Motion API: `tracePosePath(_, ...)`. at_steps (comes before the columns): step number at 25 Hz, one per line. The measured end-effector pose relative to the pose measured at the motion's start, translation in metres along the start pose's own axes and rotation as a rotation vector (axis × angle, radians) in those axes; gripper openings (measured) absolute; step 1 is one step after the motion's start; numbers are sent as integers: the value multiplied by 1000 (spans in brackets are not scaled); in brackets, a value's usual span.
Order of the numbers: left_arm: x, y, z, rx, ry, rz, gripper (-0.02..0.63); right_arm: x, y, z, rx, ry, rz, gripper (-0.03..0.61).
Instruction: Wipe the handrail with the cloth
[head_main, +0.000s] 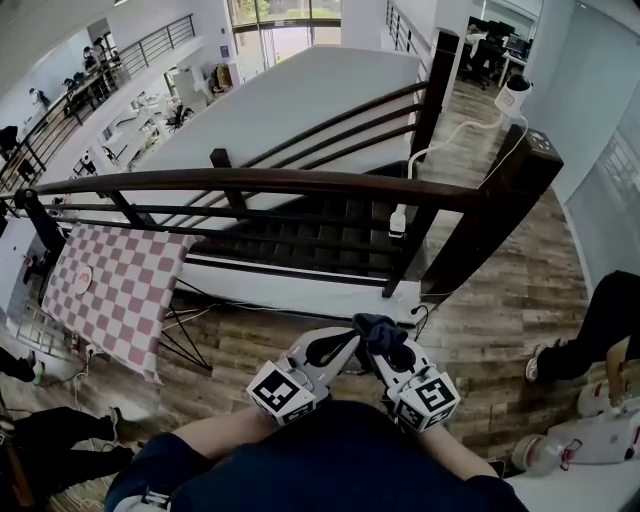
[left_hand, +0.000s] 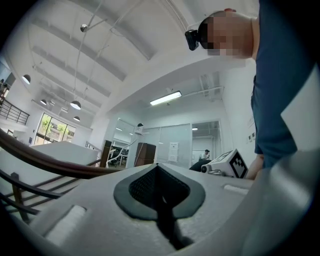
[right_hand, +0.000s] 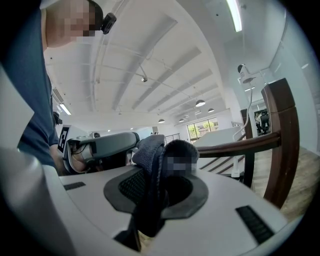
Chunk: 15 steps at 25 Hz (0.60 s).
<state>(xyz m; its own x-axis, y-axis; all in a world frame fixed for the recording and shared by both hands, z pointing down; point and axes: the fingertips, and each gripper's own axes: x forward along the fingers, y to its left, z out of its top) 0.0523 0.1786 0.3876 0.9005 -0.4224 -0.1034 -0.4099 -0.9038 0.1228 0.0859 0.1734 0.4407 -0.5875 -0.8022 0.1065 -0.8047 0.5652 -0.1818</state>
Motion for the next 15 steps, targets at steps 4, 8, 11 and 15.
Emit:
tracePosePath(4,16,-8,-6,10,9,3,-5,-11,-16,2,-1,-9,3,89)
tracePosePath(8,26,-17,-13,13,10,13,-5,-24,-27,-6,13,-2,6,89)
tracePosePath(11,36,-6,-17,11,15,21,-5,-18,-42,-8,17,-3,2,89)
tracePosePath(15,48,17,-23,-16,19,27,-5,-1,-60,-11,29,18,-9,89)
